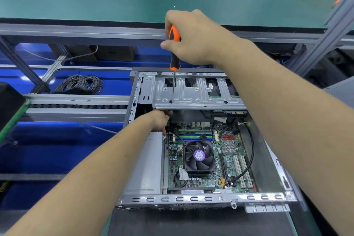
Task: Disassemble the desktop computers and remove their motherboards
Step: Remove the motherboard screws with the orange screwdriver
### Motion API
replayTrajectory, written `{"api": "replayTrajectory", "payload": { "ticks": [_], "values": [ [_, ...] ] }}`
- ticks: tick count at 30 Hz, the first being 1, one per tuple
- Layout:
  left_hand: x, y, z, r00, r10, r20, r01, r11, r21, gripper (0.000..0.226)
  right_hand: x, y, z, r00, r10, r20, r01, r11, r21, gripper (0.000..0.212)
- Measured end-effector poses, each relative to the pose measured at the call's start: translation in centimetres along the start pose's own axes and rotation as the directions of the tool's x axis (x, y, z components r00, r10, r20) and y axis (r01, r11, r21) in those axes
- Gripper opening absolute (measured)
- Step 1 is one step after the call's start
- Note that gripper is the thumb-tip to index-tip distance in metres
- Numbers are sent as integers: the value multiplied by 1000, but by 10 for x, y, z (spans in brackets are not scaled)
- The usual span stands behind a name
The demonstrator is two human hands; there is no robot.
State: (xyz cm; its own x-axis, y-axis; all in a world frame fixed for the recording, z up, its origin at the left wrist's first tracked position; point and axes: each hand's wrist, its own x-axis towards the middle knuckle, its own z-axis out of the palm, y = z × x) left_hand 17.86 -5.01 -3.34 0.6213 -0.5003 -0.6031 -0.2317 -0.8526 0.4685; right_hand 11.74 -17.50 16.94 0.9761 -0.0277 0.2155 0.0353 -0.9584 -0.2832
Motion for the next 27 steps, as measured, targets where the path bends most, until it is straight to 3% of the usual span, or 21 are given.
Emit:
{"api": "replayTrajectory", "payload": {
  "ticks": [15, 20, 27],
  "values": [
    [3, -2, 2, 1000, -4, 10, 5, 998, -58, 45, -1, 1, -1, 1000, -6, 4, 6, 1000, -12, 26],
    [-1, 4, -1, 996, -82, 38, 84, 995, -56, 45, 0, -3, -6, 997, -49, 67, 51, 998, -36, 18],
    [-3, 6, -1, 998, -23, 50, 24, 1000, -20, 56, 1, -5, -2, 998, -56, 33, 57, 998, -37, 20]
  ]
}}
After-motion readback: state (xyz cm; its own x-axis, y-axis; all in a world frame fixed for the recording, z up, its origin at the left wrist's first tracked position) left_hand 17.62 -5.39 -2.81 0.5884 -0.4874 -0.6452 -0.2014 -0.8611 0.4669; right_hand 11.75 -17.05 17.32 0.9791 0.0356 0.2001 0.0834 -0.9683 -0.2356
